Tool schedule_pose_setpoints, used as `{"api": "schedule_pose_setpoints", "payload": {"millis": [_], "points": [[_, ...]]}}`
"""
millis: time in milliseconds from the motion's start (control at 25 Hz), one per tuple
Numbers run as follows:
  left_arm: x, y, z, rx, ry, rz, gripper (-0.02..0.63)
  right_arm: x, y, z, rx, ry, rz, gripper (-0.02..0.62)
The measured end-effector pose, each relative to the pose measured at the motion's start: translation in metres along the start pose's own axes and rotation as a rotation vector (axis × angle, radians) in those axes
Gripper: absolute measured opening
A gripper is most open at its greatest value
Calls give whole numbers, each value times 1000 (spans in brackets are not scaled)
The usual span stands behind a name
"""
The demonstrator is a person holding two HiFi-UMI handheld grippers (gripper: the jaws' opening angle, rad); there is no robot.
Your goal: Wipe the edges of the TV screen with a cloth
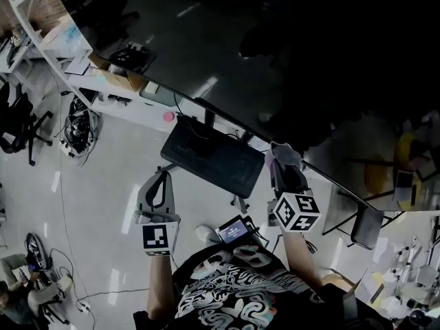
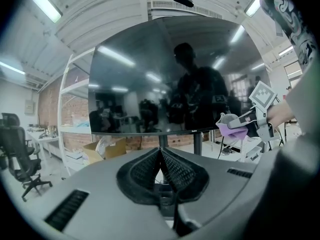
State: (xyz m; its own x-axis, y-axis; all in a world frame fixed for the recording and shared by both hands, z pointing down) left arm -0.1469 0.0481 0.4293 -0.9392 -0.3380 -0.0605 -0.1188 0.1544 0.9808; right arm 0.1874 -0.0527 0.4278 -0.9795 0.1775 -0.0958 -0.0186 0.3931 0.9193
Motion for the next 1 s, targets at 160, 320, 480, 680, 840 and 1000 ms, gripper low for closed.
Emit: {"api": "schedule_pose_setpoints", "payload": {"millis": [160, 320, 480, 680, 840, 1000], "points": [[3, 0, 2, 18, -3, -7, 17, 6, -1, -4, 16, -17, -18, 107], [6, -2, 5, 15, -22, -14, 17, 10, -3, -9, 28, -37, -30, 107], [7, -1, 13, 21, -47, -8, 17, 13, -5, -13, 31, -52, -28, 107], [8, 2, 24, 33, -78, 2, 17, 19, -6, -17, 40, -69, -32, 107], [10, 6, 29, 34, -93, 8, 17, 22, -5, -21, 36, -81, -32, 107], [8, 4, 29, 30, -101, 5, 17, 22, -5, -21, 43, -93, -36, 107]]}}
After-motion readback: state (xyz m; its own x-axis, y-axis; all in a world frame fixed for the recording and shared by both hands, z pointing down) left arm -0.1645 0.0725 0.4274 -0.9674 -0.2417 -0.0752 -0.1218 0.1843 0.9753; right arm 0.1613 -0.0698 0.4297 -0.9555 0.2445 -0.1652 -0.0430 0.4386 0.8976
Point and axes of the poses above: the fingertips, and each gripper's own axes: z backward along the fingers, x to its left, y out of its underside, the point moved 10 cm from there along z, backward along the fingers, and after that the axes turned 12 degrees about y, right-handed, at the moved point
